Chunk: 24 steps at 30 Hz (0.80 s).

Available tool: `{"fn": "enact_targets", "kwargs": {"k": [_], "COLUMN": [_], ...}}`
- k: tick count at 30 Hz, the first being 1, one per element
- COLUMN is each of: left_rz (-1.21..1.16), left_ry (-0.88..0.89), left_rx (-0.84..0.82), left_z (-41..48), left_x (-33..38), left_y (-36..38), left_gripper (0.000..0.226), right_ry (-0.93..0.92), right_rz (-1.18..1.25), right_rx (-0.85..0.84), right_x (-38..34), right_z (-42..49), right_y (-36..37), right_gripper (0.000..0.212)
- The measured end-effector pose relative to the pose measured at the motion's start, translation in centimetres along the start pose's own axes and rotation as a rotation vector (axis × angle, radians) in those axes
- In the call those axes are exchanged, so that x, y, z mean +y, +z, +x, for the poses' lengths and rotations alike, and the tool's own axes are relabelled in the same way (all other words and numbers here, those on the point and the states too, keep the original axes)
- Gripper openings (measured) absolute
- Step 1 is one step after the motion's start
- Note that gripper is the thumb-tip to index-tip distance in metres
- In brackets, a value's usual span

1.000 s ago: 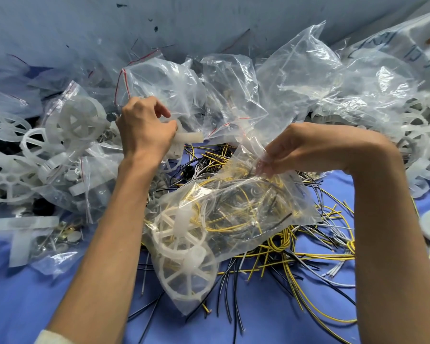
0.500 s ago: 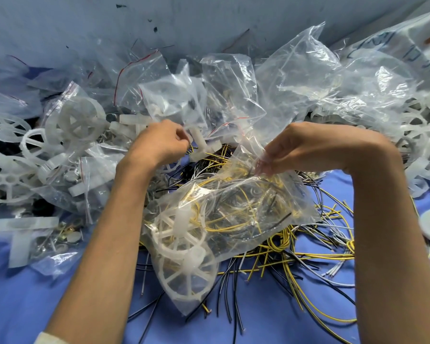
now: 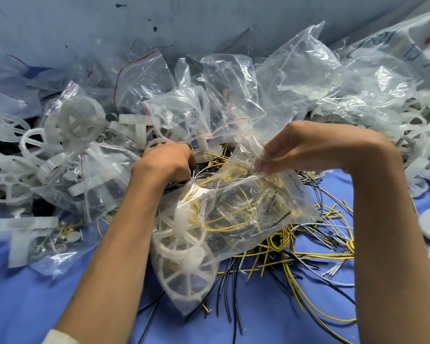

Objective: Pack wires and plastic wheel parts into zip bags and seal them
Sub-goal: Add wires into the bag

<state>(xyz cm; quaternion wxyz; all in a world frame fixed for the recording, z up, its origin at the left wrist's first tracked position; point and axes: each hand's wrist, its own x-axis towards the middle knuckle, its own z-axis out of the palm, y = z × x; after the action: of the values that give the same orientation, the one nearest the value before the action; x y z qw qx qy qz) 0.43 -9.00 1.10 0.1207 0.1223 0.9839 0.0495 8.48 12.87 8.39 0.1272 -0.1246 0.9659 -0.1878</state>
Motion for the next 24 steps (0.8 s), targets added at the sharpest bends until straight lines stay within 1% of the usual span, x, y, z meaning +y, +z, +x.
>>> {"fn": "enact_targets", "kwargs": {"k": [3, 6, 8, 11, 12, 15, 18, 24], "left_rz": [0.023, -0.007, -0.032, -0.068, -0.079, -0.086, -0.079, -0.238], "left_ry": [-0.007, -0.004, -0.001, 0.0, 0.004, 0.001, -0.023, -0.053], "left_rx": [0.005, 0.015, 0.021, 0.064, 0.09, 0.166, 0.188, 0.335], "left_z": [-0.1, -0.3, -0.6, -0.8, -0.8, -1.0, -1.2, -1.3], "left_x": [0.5, 0.5, 0.3, 0.1, 0.1, 0.1, 0.3, 0.1], "left_y": [0.2, -0.1, -0.5, -1.2, -1.5, -2.0, -2.0, -2.5], "left_gripper": [0.029, 0.025, 0.021, 0.016, 0.015, 0.012, 0.011, 0.011], "right_ry": [-0.007, -0.018, -0.048, -0.077, -0.077, -0.078, -0.068, -0.041], "right_rz": [0.012, 0.051, 0.095, 0.147, 0.154, 0.168, 0.18, 0.16], "right_rx": [-0.012, -0.023, -0.021, -0.004, 0.001, 0.009, 0.005, -0.007], "right_x": [0.1, 0.2, 0.0, -0.2, -0.2, -0.1, -0.1, -0.2], "right_z": [0.0, 0.1, 0.2, 0.3, 0.3, 0.2, 0.1, -0.2], "right_y": [0.1, 0.0, 0.0, 0.1, 0.1, 0.1, 0.0, -0.1], "right_gripper": [0.005, 0.015, 0.012, 0.023, 0.024, 0.016, 0.012, 0.012]}}
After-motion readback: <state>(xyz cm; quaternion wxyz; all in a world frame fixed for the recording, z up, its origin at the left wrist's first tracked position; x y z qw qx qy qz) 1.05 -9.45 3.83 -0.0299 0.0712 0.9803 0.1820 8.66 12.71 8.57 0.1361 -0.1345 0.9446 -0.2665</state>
